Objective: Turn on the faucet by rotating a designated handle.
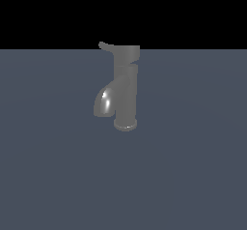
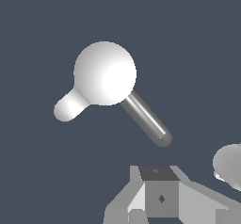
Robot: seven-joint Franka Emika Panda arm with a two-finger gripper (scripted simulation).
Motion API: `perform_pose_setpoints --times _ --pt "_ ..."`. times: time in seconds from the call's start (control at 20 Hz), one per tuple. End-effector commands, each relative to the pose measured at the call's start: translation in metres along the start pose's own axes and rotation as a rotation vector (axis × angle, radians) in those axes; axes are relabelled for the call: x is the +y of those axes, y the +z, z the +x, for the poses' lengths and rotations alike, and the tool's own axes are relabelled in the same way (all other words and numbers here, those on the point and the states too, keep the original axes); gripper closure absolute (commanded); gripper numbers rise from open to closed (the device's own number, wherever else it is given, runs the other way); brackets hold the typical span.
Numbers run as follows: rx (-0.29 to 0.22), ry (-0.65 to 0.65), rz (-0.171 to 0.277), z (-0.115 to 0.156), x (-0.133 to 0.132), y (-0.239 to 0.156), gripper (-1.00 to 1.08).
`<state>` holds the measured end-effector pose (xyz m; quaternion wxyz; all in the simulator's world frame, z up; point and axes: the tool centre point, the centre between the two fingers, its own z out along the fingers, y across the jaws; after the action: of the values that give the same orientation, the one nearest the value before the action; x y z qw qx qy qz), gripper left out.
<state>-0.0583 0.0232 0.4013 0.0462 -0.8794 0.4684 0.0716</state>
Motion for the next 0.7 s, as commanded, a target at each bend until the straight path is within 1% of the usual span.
perform_pose_setpoints --times 0.0,0.3,0.65 --pt "0.003 0.072 0.002 0.007 -0.011 0.007 1.08" --pt "0.019 0.240 0.004 0.024 -0.037 0.024 1.08" --pt "0.050 0.433 0.010 0.042 -0.066 0.045 1.08"
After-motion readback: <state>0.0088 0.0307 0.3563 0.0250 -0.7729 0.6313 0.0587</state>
